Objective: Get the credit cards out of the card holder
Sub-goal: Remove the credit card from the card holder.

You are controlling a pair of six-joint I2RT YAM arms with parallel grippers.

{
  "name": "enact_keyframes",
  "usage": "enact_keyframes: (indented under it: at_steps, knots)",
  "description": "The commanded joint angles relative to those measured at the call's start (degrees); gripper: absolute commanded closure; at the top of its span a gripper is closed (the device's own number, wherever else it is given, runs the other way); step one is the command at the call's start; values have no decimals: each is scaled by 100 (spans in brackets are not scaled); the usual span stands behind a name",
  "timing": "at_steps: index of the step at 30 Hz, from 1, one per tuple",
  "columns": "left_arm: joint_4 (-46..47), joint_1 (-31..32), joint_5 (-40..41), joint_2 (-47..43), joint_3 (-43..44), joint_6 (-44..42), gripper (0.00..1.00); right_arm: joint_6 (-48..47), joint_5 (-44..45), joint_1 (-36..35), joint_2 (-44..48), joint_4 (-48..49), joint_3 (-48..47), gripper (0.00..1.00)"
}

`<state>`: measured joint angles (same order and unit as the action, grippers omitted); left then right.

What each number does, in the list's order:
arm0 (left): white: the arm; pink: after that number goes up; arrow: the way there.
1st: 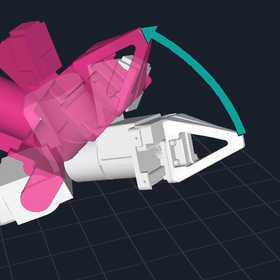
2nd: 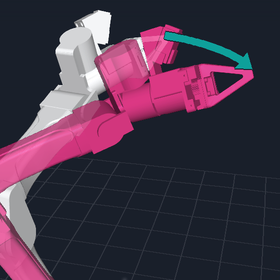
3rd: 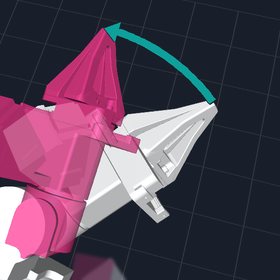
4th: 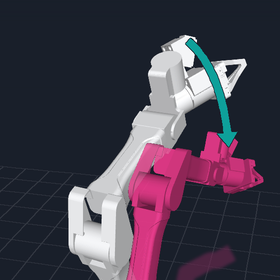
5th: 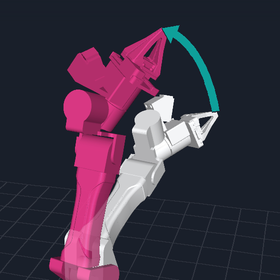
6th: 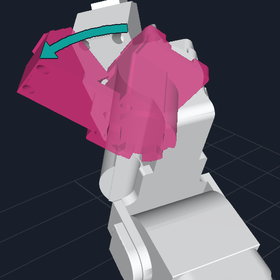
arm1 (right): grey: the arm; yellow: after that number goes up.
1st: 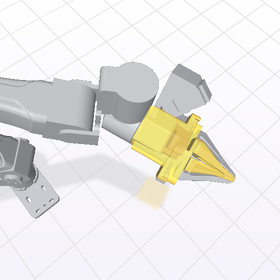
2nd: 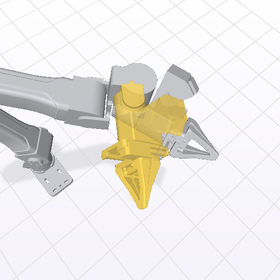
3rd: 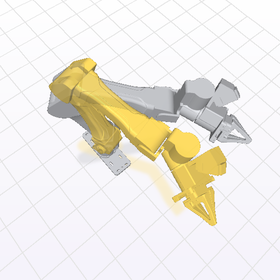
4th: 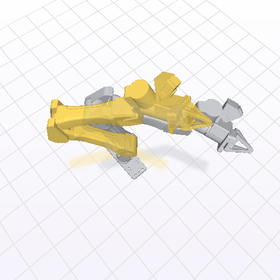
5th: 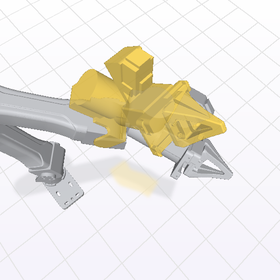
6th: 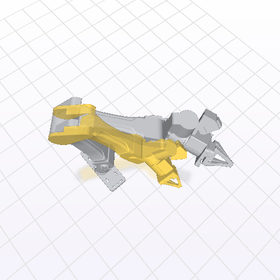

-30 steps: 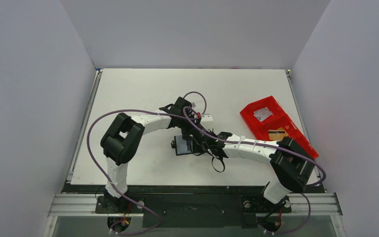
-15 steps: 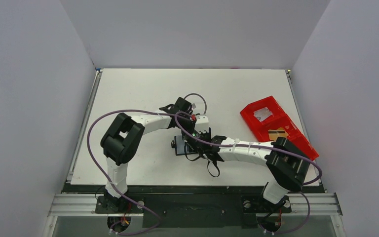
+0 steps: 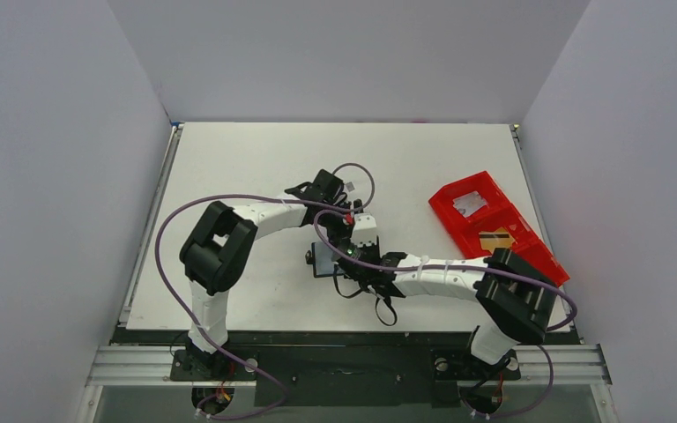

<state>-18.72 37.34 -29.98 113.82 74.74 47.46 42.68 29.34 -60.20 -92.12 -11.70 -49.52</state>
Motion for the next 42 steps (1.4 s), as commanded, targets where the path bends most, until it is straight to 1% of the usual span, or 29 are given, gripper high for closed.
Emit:
enact_keyframes:
  at_steps: [1,7,11,15,18,22,23,27,28,32,37,42]
  knots:
    - [-43,-38,-263,-372,504,-135,39,133,249,-42,567,61,255,61]
    - [-364,-167,-110,-711,710,-278,37,245,133,113,978,37,429,60]
    - [-685,-367,504,-1182,526,-410,37,328,-86,282,1038,88,522,60]
    - [-717,-619,708,-1581,-137,-423,37,397,-377,462,1282,67,578,60]
    - [-590,-729,717,-1741,-532,-422,37,395,-620,609,1542,-8,462,60]
    - [-414,-746,670,-1791,-1023,-398,39,382,-1365,862,1618,-37,208,60]
    - [-374,-746,669,-1801,-1168,-384,39,371,-1714,910,1591,7,158,60]
    - [-302,-767,875,-1798,-1424,-391,46,399,-2573,1063,1197,172,-96,64]
    - [-306,-778,904,-1791,-1443,-419,48,457,-2666,1081,1049,253,-134,65]
    - [-290,-823,939,-1695,-1475,-498,57,736,-3300,1250,704,685,-15,68]
    - [-345,-834,985,-1573,-1418,-583,71,941,-3725,1513,323,1067,84,72]
    - [-476,-834,1201,-1504,-1369,-681,78,1126,-4065,1644,-10,1422,97,73]
